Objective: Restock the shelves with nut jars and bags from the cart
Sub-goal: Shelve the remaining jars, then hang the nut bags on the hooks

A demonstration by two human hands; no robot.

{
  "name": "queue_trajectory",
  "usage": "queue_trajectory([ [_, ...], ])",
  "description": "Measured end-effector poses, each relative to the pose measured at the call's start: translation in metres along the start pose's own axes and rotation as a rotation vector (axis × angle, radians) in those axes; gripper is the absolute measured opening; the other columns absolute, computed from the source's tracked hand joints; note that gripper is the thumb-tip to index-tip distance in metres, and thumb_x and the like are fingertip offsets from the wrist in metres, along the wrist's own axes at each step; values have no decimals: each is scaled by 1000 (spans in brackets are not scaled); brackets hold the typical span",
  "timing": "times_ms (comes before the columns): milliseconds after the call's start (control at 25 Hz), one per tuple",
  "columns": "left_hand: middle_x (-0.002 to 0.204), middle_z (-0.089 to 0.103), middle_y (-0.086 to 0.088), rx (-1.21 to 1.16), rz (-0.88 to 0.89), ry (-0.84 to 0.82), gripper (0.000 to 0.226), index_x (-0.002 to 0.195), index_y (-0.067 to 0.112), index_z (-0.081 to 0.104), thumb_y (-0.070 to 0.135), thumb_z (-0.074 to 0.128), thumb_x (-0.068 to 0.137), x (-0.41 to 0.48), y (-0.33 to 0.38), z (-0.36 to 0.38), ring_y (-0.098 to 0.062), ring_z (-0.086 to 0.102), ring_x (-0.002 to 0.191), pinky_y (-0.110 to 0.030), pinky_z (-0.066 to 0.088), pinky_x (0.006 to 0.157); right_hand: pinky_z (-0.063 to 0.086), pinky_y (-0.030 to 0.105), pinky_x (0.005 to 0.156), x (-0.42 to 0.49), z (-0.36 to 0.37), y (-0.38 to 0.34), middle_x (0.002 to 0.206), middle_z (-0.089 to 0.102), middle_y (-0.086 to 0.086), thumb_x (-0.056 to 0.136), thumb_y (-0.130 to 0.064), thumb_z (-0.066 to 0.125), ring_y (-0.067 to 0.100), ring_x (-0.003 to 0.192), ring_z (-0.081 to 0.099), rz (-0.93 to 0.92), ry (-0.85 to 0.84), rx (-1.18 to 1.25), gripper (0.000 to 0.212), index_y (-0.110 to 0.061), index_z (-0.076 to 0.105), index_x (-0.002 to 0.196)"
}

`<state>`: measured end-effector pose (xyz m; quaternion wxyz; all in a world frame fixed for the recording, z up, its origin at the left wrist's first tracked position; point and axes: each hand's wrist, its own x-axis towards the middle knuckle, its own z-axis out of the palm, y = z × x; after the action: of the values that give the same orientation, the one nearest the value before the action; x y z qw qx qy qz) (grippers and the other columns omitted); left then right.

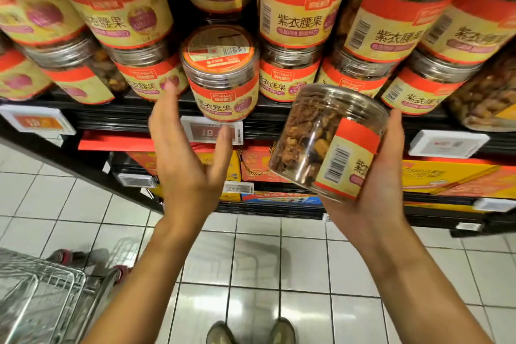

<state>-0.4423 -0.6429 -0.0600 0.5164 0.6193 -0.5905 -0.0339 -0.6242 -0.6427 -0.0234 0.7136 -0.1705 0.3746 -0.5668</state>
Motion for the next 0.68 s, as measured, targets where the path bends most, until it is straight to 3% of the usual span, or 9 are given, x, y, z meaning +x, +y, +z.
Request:
queue_trajectory([
  [80,138,39,-33,295,281,-71,54,135,-10,38,15,57,90,-20,-4,-5,-35,36,130,-36,30,113,55,29,68,1,10,-2,88,73,-6,90,-64,28,13,84,70,-11,-10,-43,52,-29,64,105],
  [160,142,37,-27,414,419,-151,52,134,-6,43,12,58,88,-19,-12,4,-36,34,131,-43,28,112,55,30,68,4,19,-4,90,73,-4,90,-65,28,14,85,70,1,1,-96,56,-27,64,109],
  [240,146,30,-18,458,415,-182,55,136,-4,41,15,60,88,-12,-13,10,-34,27,134,-47,24,112,55,30,67,7,22,-2,92,73,-2,89,-66,27,15,85,71,4,21,-125,59,-25,64,112],
  [320,147,32,-20,461,389,-201,60,137,-4,41,15,66,86,-6,-14,12,-35,25,136,-49,24,111,55,29,65,7,26,-1,90,74,-2,89,-67,26,15,84,71,8,16,-127,60,-25,64,110],
  [440,142,38,-22,429,378,-235,56,135,-5,43,11,66,86,-1,-8,2,-36,35,134,-44,26,111,55,30,67,5,28,3,91,74,-2,89,-67,27,15,85,71,7,-6,-135,59,-26,65,110],
  [480,137,46,-22,352,347,-202,47,132,-3,48,10,60,89,0,-3,-4,-32,42,130,-38,31,110,55,30,69,4,28,4,90,74,-3,89,-67,27,15,86,71,1,-15,-153,58,-27,66,107],
  [560,117,61,-10,-5,64,-83,31,120,14,61,23,47,94,1,19,-19,-22,54,113,-27,41,100,57,33,73,3,33,4,91,74,-5,89,-67,27,14,88,71,-9,-35,-237,57,-29,67,104],
  [640,100,67,7,-519,-297,-178,30,103,37,65,47,42,87,6,49,-29,-14,62,101,-25,50,89,56,39,84,1,42,5,101,73,-6,90,-65,25,14,96,69,-34,-73,-314,57,-29,64,113],
  [680,101,68,11,-691,-406,-257,35,105,37,64,54,44,82,6,60,-30,-9,63,100,-25,51,87,53,39,90,-3,47,8,108,71,-5,91,-63,24,14,102,67,-59,-116,-335,59,-27,61,119],
])
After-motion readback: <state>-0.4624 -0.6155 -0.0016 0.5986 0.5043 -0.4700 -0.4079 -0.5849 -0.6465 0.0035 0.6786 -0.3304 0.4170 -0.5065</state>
